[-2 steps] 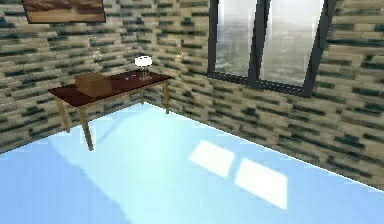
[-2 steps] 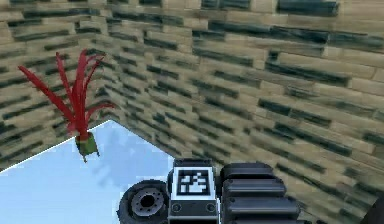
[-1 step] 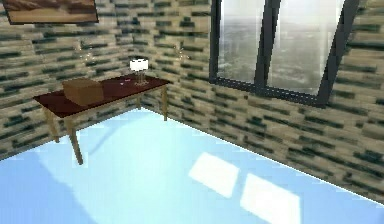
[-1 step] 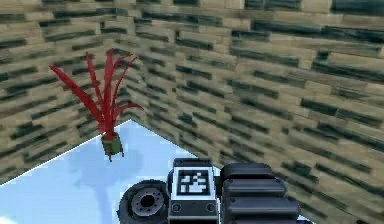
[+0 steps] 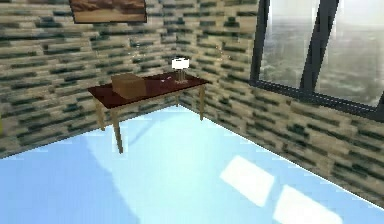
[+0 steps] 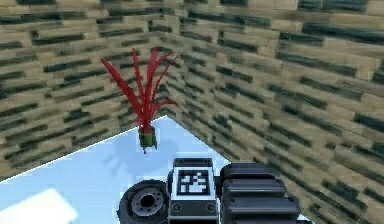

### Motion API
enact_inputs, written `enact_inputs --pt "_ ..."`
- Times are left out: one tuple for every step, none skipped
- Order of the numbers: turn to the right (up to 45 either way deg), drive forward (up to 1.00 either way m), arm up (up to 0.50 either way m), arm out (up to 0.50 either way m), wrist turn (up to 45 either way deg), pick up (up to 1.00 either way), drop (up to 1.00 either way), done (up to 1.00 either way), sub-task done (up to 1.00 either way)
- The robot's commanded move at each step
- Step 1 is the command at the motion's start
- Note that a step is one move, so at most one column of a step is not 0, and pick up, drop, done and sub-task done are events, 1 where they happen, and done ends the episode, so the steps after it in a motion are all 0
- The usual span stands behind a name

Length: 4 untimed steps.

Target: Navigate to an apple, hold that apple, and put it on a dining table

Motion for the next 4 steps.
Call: enact_inputs --pt "0.0 1.0 0.0 0.0 0.0 0.0 0.0 0.0 0.0" --pt "0.0 1.0 0.0 0.0 0.0 0.0 0.0 0.0 0.0" --pt "12.0 0.0 0.0 0.0 0.0 0.0 0.0 0.0 0.0" --pt "-3.0 0.0 0.0 0.0 0.0 0.0 0.0 0.0 0.0"
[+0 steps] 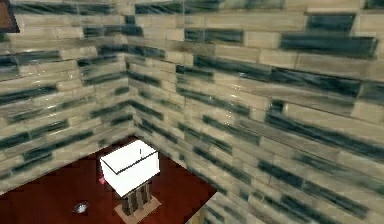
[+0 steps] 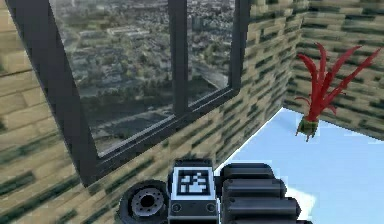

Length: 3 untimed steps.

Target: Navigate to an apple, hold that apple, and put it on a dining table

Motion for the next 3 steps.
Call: enact_inputs --pt "-3.0 0.0 0.0 0.0 0.0 0.0 0.0 0.0 0.0" --pt "12.0 0.0 0.0 0.0 0.0 0.0 0.0 0.0 0.0" --pt "-45.0 0.0 0.0 0.0 0.0 0.0 0.0 0.0 0.0"
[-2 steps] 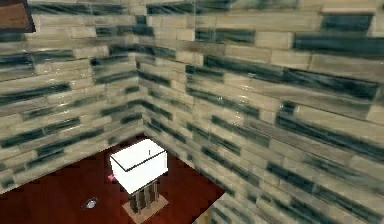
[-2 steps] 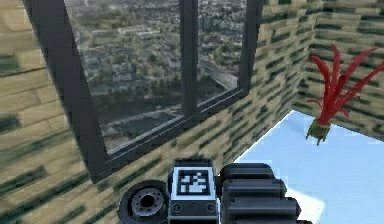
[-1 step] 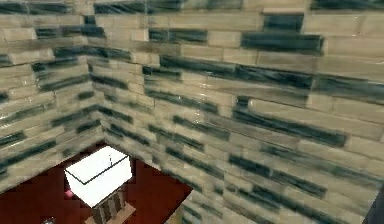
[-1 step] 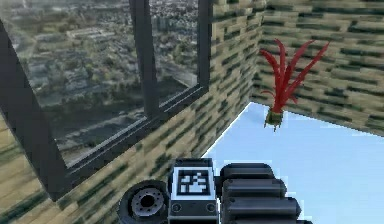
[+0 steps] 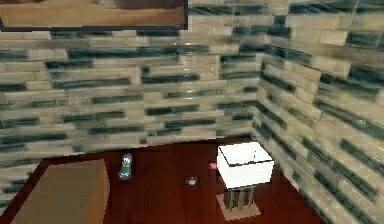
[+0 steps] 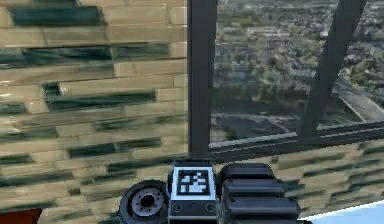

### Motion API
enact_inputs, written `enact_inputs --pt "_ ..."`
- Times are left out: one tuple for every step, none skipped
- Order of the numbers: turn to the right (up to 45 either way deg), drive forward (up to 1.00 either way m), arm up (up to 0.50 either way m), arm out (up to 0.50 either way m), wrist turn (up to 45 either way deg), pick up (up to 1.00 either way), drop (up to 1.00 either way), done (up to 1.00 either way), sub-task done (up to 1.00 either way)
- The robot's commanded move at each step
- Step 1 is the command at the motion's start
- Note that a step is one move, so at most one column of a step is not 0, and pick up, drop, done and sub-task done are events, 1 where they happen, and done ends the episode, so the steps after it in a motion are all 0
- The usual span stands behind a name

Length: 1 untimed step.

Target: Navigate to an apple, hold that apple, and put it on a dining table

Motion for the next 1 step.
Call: enact_inputs --pt "-45.0 0.0 0.0 0.0 0.0 0.0 0.0 0.0 0.0"
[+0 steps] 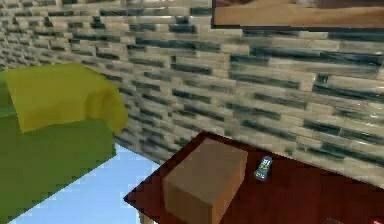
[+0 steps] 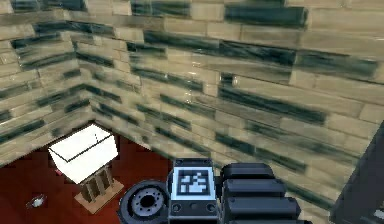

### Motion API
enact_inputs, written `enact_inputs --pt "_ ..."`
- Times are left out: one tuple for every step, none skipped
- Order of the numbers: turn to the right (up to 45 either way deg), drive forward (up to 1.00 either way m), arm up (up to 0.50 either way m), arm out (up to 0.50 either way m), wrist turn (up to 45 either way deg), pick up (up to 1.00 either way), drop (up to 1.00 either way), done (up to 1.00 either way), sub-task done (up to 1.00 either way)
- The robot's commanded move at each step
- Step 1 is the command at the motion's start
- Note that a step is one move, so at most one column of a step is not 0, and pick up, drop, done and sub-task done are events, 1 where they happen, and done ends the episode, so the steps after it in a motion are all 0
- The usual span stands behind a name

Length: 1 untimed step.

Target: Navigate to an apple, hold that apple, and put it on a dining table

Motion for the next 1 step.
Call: enact_inputs --pt "-39.0 0.0 0.0 0.0 0.0 0.0 0.0 0.0 0.0"
